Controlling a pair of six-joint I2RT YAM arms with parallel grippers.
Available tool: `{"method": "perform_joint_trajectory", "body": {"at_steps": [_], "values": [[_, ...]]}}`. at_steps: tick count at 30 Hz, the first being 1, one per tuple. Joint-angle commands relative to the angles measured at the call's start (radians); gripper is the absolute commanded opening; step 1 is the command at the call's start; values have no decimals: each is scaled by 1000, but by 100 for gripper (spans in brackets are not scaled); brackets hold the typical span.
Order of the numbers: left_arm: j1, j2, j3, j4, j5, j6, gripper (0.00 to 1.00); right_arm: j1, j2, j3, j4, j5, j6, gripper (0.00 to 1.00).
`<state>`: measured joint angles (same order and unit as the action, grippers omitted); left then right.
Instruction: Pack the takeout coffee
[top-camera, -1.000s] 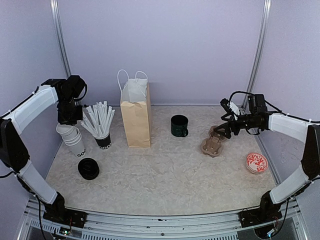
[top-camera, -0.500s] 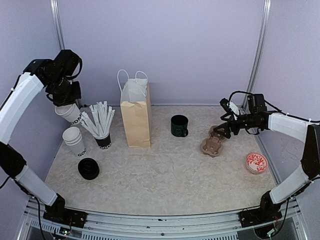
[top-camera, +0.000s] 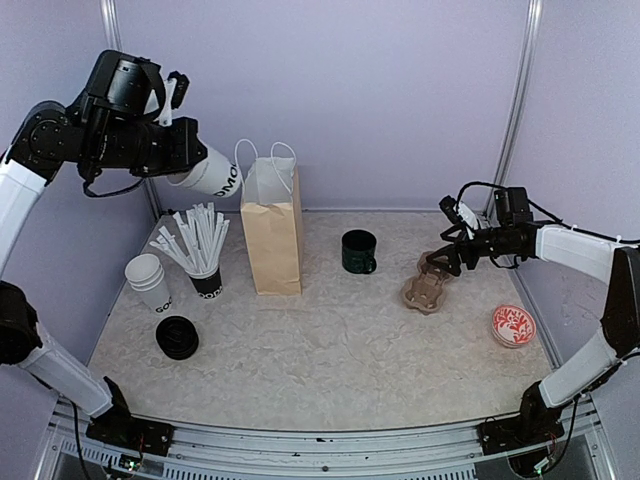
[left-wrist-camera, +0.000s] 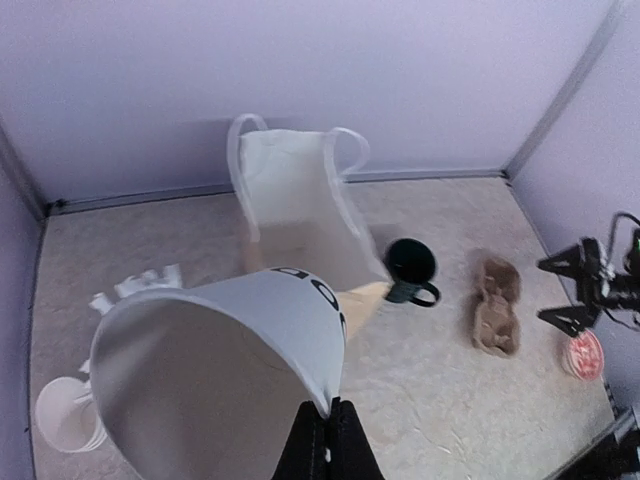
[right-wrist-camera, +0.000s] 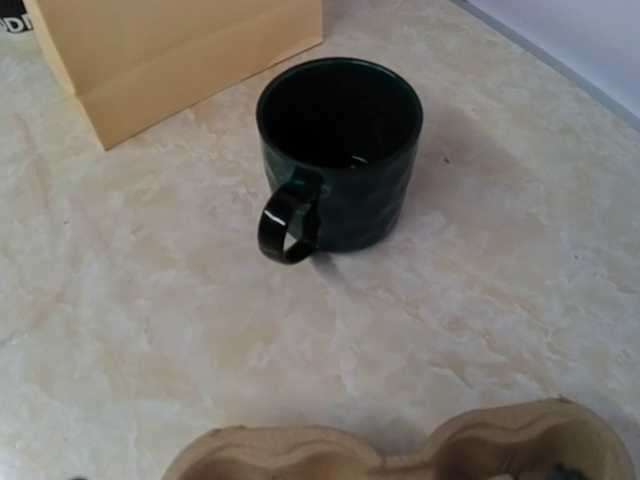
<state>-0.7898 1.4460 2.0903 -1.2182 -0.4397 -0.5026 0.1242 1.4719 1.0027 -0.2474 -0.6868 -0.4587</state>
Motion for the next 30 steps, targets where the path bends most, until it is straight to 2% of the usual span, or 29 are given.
{"method": "perform_joint_trajectory", "body": {"at_steps": [1,5,9,11,16,30], "values": [[-183,67,-39,195,138,248,0,13,3,25,-25,12,-3,98],[-297,209,-45,157,162,370,0,12,-2,25,-25,35,-9,98],[-324,374,-30,78,160,397,0,12,5,25,-26,38,-10,98],[-325,439,-65,99,206,400,0,12,9,25,-25,38,-13,98],[-345,516,-155,216,343,412,0,12,20,24,-30,48,-26,98],[-437,720,-87,190,335,482,0,12,58,29,-42,45,-38,98]]}}
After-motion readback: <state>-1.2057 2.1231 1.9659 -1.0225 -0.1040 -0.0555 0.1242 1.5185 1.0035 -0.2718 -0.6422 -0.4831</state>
